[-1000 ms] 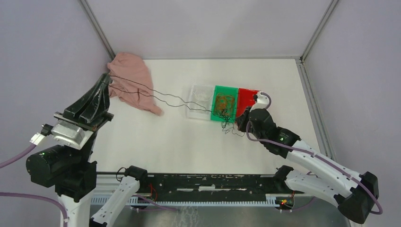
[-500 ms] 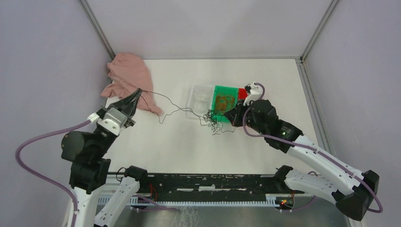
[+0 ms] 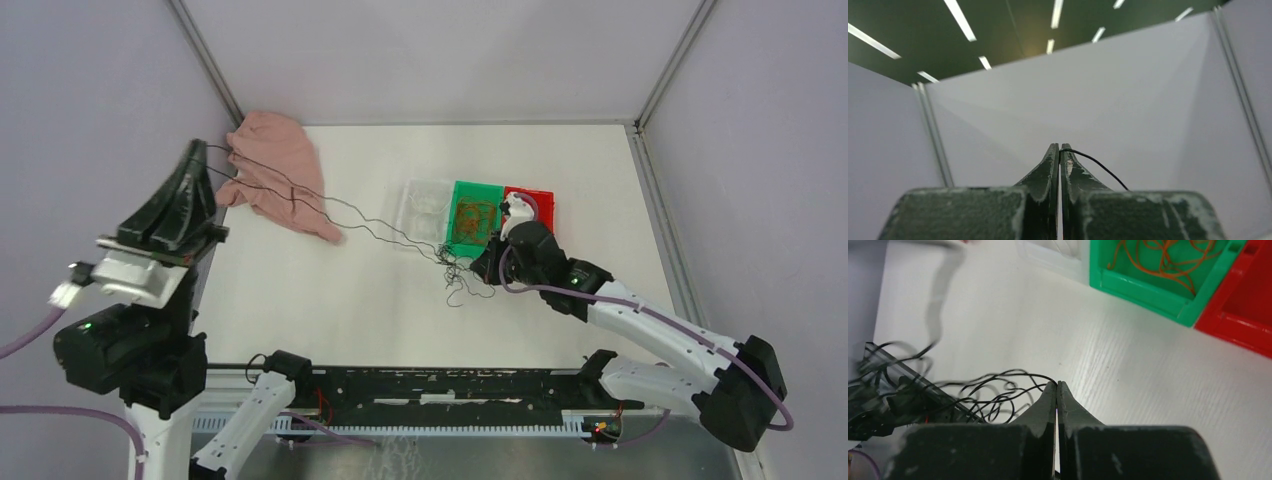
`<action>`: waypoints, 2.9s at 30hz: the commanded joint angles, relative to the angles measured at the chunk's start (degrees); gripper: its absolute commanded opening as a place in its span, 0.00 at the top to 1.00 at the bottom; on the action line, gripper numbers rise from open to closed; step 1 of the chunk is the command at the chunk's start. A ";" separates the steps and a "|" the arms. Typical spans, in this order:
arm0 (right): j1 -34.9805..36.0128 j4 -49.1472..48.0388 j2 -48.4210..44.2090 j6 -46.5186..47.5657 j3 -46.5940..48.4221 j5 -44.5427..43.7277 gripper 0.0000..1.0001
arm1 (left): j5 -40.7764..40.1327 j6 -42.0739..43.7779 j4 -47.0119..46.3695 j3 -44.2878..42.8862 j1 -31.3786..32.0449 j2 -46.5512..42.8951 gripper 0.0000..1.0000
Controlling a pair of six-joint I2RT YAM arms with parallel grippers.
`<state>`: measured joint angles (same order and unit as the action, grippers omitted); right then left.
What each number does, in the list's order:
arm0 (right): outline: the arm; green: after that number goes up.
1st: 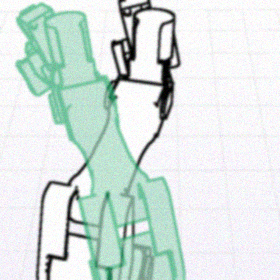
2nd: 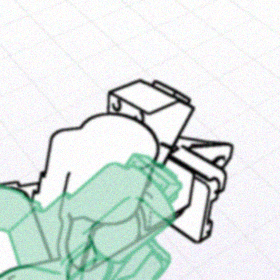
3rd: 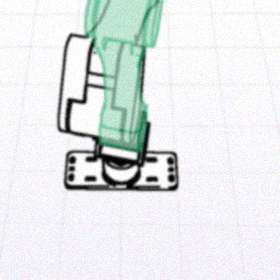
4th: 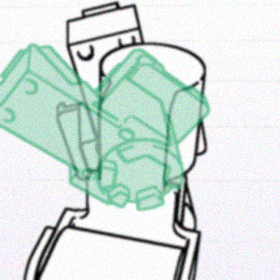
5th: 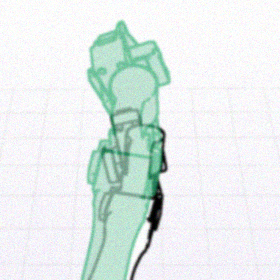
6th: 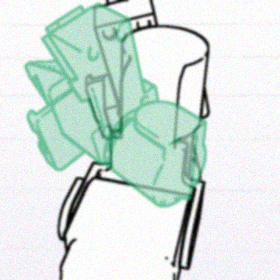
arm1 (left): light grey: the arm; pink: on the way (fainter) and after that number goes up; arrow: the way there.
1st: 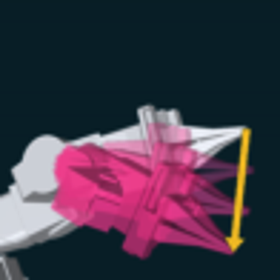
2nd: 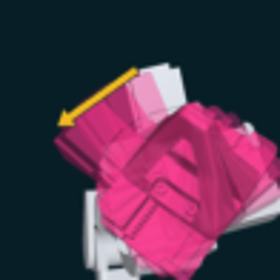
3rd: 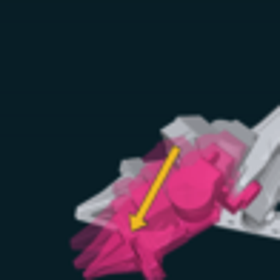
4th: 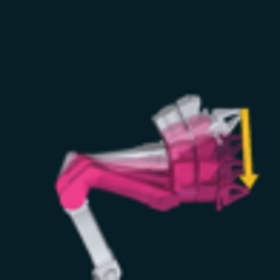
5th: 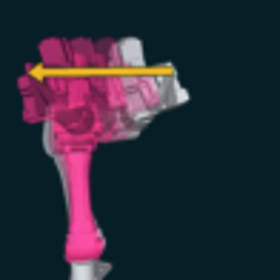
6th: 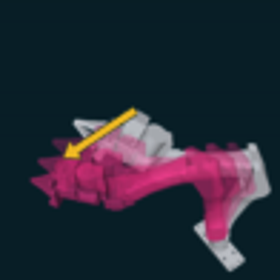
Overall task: Untangle the cables
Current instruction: Untie the cable.
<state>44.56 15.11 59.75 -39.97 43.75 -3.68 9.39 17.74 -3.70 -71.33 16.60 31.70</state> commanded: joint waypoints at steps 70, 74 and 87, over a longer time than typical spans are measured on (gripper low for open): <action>21.54 -22.08 20.91 12.28 23.95 -0.46 0.32 | 18.66 -7.72 5.42 -24.36 0.71 14.35 0.97; 21.75 -22.92 23.79 11.85 24.61 -0.42 0.31 | 19.60 -11.47 5.01 -27.31 0.67 16.40 0.97; 27.60 -29.00 27.38 9.91 27.05 4.54 0.25 | 19.07 -10.41 5.30 -26.10 0.54 16.30 0.97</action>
<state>69.93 -8.25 87.99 -29.67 67.92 -1.13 28.75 8.60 2.72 -97.93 17.21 47.99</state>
